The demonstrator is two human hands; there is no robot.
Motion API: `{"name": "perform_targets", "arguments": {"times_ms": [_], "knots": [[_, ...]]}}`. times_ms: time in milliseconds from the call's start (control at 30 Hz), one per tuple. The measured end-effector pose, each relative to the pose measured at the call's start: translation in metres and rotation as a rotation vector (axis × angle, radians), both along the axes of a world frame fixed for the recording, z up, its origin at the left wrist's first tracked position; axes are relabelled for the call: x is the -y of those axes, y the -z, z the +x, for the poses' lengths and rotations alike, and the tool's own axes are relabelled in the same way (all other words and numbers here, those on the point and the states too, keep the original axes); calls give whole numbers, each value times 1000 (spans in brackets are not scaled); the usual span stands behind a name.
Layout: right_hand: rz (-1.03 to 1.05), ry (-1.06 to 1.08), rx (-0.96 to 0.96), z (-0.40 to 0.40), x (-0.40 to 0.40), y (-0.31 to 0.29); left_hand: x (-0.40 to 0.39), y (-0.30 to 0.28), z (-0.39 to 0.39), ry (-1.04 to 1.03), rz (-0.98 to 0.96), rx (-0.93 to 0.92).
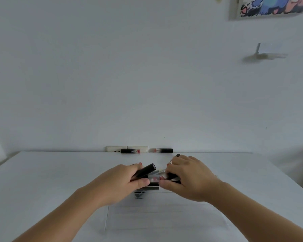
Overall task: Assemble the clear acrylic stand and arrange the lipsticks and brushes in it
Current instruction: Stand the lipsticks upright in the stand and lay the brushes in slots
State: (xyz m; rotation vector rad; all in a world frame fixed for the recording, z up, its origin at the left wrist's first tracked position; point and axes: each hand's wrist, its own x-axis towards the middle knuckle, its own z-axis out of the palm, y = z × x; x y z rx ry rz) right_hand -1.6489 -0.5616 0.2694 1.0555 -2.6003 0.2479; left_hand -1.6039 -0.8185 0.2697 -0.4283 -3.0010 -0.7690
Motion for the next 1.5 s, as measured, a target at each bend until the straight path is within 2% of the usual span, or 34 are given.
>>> {"name": "perform_targets", "arguments": {"times_ms": [200, 400, 667, 800, 1133, 1300, 1400, 1500], "knots": [[-99, 51, -283, 6, 0, 7, 1, 0, 4, 70, -74, 7], [-235, -57, -327, 4, -7, 9, 0, 4, 6, 153, -262, -164], [-211, -99, -25, 3, -10, 2, -7, 5, 14, 174, -320, -200], [-198, -106, 73, 2, -11, 0, -8, 3, 15, 162, -311, -124], [-317, 47, 302, -18, -13, -12, -10, -2, 19, 72, -218, -39], [-147, 140, 387, -68, -23, -31, -2, -7, 6, 70, -66, 54], [19, 132, 510, -97, -28, -31, 8, -12, -6, 11, 72, 99], [207, 133, 625, -114, -27, -30, 22, -10, -33, -90, 74, 15]]}}
